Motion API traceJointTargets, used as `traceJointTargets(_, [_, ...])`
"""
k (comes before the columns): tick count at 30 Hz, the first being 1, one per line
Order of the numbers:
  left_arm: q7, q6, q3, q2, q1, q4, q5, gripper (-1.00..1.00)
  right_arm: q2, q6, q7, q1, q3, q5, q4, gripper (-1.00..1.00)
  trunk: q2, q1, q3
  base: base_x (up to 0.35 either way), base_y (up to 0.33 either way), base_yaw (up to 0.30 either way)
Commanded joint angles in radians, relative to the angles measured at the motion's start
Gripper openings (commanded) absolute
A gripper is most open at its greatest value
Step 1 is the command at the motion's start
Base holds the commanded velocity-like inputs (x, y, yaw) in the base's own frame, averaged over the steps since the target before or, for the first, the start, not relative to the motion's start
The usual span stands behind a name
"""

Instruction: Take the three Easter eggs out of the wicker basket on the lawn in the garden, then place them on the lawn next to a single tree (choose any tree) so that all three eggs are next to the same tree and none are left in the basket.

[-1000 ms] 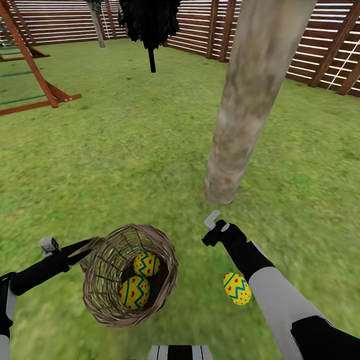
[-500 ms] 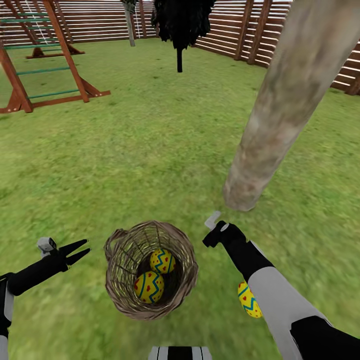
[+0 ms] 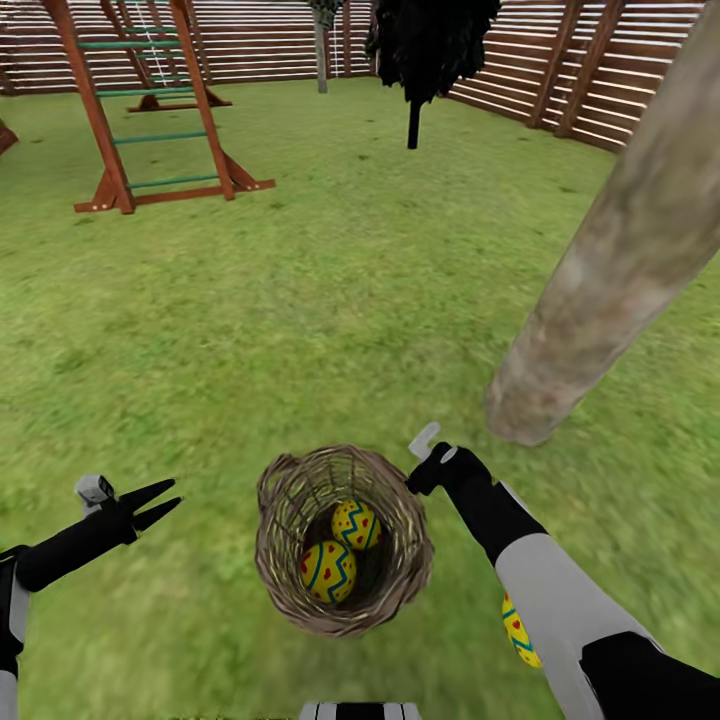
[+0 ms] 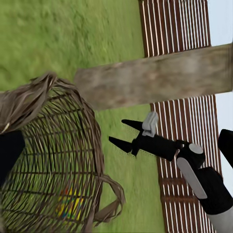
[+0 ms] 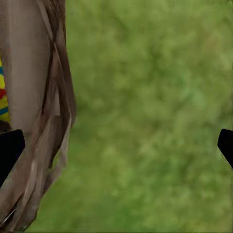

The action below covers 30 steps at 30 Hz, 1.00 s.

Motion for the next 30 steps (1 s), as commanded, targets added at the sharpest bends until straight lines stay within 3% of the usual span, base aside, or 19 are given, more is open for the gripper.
traceJointTargets(1, [-0.009,0.011,0.002,-0.001,-0.001,0.000,-0.011,1.00,0.001,0.003,0.008,0.003,0.001,0.012,0.000,1.00,0.007,-0.004,0.003,0.000,0.000,0.287])
traceJointTargets(4, [-0.009,0.010,0.002,-0.001,-0.001,0.000,-0.011,1.00,0.002,0.003,0.009,0.028,0.004,0.015,0.001,1.00,0.028,-0.016,0.012,0.000,0.000,0.287])
traceJointTargets(15, [-0.009,0.010,0.002,-0.001,-0.001,0.000,-0.011,1.00,0.018,0.003,0.008,0.070,0.011,0.018,0.001,1.00,0.028,-0.016,0.012,0.000,0.000,0.277])
traceJointTargets(30, [-0.009,0.011,0.002,-0.001,-0.001,0.000,-0.011,1.00,0.017,0.003,0.009,0.072,0.011,0.018,-0.001,1.00,0.028,-0.016,0.012,0.000,0.000,0.022])
